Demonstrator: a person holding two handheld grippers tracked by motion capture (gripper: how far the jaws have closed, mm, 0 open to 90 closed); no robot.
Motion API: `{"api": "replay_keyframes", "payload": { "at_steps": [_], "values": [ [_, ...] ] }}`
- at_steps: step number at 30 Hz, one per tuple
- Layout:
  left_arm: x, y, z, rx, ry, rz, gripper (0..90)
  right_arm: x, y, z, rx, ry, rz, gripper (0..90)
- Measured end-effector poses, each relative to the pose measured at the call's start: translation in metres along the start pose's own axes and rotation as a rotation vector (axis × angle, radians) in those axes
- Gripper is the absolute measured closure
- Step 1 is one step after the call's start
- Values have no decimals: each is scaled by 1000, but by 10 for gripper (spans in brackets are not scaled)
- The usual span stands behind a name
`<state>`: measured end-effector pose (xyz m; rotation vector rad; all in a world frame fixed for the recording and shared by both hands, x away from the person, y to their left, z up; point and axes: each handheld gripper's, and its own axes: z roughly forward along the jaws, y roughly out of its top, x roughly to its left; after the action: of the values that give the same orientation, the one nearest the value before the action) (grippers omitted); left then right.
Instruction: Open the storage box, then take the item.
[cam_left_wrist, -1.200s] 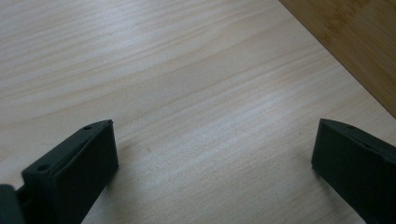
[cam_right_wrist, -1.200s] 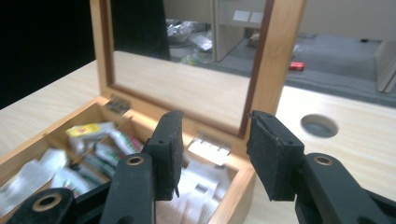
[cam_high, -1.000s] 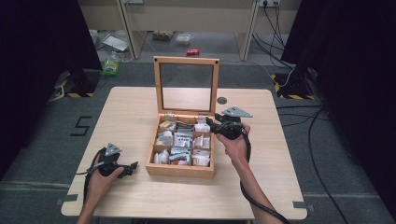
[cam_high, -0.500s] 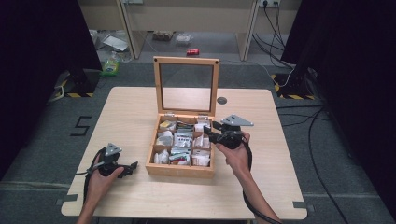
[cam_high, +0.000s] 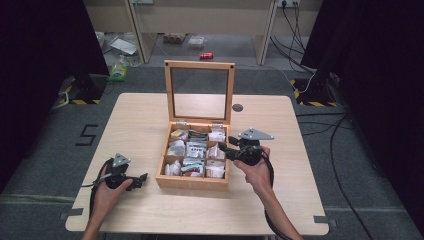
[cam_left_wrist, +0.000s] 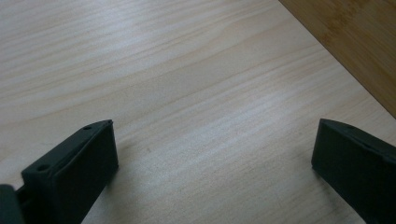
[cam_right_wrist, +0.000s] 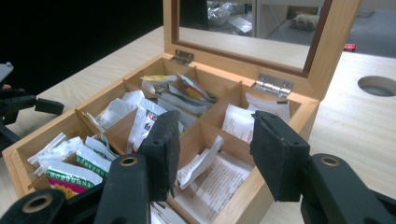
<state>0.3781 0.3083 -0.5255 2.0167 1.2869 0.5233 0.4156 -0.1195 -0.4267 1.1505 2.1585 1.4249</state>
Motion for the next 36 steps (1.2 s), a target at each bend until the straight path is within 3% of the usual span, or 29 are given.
{"api": "replay_keyframes", "payload": {
  "at_steps": [12,28,36],
  "values": [
    [1,1,1,0,0,1,0,6,-10,14,71,34,3,484],
    [1,1,1,0,0,1,0,9,-17,25,108,33,-2,464],
    [1,1,1,-1,1,0,0,6,-18,27,123,3,-7,477]
  ]
}}
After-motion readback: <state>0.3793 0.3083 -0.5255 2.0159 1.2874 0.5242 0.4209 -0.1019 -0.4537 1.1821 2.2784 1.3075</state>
